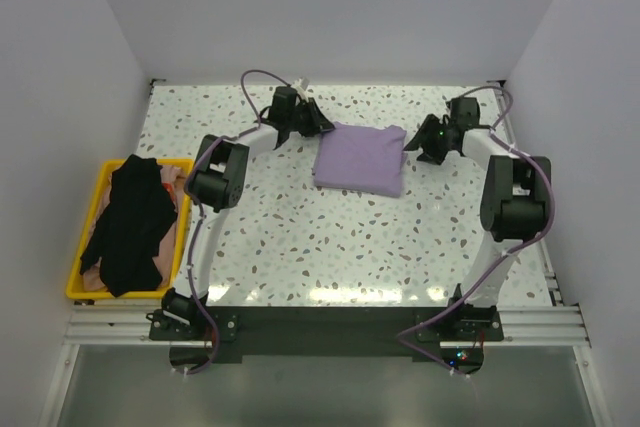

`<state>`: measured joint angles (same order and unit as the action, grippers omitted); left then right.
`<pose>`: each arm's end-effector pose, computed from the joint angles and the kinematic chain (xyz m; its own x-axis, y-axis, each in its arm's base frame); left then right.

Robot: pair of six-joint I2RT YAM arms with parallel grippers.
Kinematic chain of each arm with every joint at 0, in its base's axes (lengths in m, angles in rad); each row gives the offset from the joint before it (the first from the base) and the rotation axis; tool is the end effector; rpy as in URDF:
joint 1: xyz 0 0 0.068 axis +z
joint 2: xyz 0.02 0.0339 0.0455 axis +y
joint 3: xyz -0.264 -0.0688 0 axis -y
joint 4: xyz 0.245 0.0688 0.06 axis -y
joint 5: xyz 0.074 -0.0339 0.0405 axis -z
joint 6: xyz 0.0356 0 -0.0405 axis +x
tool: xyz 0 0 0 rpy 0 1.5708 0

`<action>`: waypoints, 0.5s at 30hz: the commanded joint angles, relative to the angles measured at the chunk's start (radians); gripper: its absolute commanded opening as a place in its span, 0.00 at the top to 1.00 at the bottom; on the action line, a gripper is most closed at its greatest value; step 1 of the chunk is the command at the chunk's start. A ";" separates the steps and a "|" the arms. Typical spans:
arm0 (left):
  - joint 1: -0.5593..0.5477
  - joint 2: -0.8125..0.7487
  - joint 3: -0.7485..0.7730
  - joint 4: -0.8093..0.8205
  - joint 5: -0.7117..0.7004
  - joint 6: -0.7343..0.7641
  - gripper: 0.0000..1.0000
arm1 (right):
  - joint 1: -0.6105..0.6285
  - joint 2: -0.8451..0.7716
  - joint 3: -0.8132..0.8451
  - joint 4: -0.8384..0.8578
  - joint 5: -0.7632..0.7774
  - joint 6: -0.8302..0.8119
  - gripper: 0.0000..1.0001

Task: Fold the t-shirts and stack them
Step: Fold the tshirt

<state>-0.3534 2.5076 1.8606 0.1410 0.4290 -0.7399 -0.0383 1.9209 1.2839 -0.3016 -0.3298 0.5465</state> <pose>0.5178 -0.2068 0.1185 -0.7782 -0.3664 -0.5101 0.1780 0.6502 -0.7386 0.4070 -0.0041 0.1771 -0.7693 0.5215 -0.3691 0.2865 0.7979 0.5303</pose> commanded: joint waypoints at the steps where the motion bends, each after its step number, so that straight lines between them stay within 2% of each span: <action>1: 0.021 -0.064 0.017 -0.029 0.008 0.024 0.76 | 0.031 0.053 0.101 -0.062 0.051 -0.083 0.45; 7: 0.021 -0.079 0.034 -0.032 0.024 0.017 0.75 | 0.121 0.118 0.153 -0.120 0.132 -0.083 0.45; 11: 0.021 -0.089 0.052 -0.041 0.030 0.022 0.74 | 0.153 0.113 0.155 -0.165 0.241 -0.069 0.45; 15: 0.021 -0.090 0.061 -0.047 0.037 0.024 0.73 | 0.173 0.138 0.173 -0.174 0.241 -0.065 0.44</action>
<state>-0.3470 2.4954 1.8771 0.1017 0.4458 -0.7391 0.1265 2.0392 1.4246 -0.4084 -0.1535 0.4889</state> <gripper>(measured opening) 0.267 0.560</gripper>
